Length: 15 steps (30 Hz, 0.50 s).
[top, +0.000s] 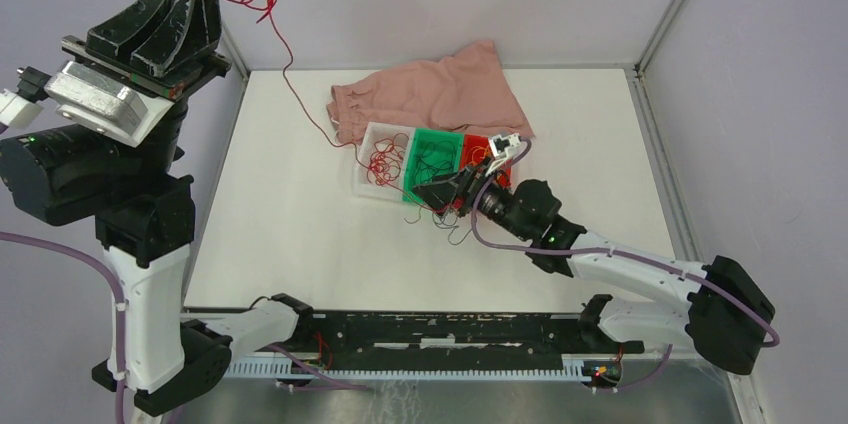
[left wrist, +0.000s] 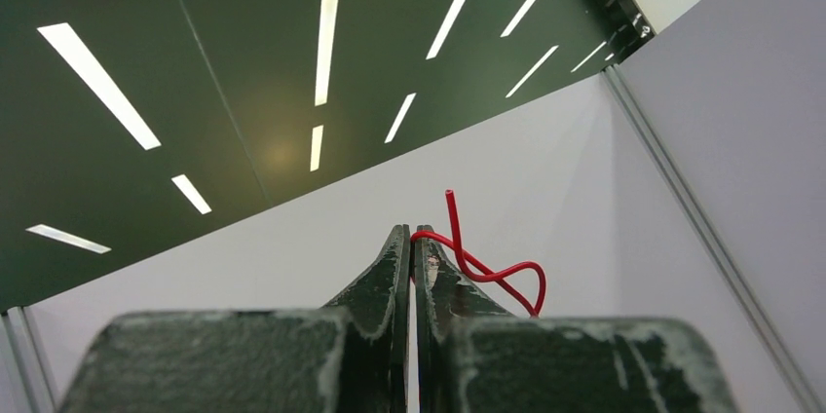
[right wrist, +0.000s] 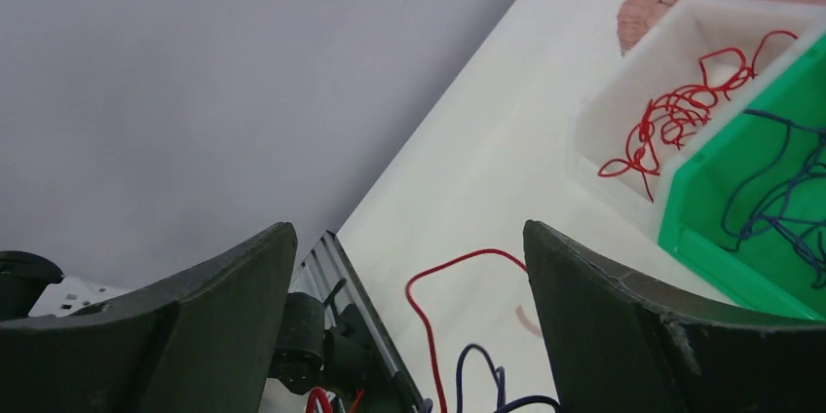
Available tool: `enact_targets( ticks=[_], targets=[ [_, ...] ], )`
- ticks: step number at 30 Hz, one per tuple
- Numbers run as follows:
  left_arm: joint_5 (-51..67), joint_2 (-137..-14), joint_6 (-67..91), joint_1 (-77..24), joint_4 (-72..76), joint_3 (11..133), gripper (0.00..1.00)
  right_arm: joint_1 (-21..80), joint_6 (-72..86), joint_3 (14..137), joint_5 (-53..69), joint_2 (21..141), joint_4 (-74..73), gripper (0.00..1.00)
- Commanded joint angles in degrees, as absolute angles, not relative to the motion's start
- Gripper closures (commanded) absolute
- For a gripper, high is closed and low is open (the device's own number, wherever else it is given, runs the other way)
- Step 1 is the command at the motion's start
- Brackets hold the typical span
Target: Untangle the cables
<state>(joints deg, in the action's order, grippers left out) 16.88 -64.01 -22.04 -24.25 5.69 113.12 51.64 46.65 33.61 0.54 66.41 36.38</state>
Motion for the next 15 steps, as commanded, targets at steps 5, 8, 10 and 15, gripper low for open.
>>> enact_targets(
  ticks=[5, 8, 10, 15],
  targets=[
    [20.8, -64.6, -20.4, -24.5, 3.6, 114.5, 0.97, 51.6, 46.4, 34.3, 1.9, 65.0, 31.2, 0.05],
    [20.6, -65.0, -20.6, -24.5, 3.8, 115.4, 0.97, 51.6, 47.4, 33.0, 0.6, 65.2, 31.2, 0.05],
    [20.5, -65.2, -21.0, -24.5, 4.0, 116.1, 0.97, 51.5, 47.9, 32.8, 0.6, 65.5, 30.6, 0.03],
    [21.7, -64.4, -20.9, -24.5, 3.0, 115.0, 0.97, 51.2, 48.7, 33.4, -0.1, 65.9, 29.0, 0.01]
  ],
)
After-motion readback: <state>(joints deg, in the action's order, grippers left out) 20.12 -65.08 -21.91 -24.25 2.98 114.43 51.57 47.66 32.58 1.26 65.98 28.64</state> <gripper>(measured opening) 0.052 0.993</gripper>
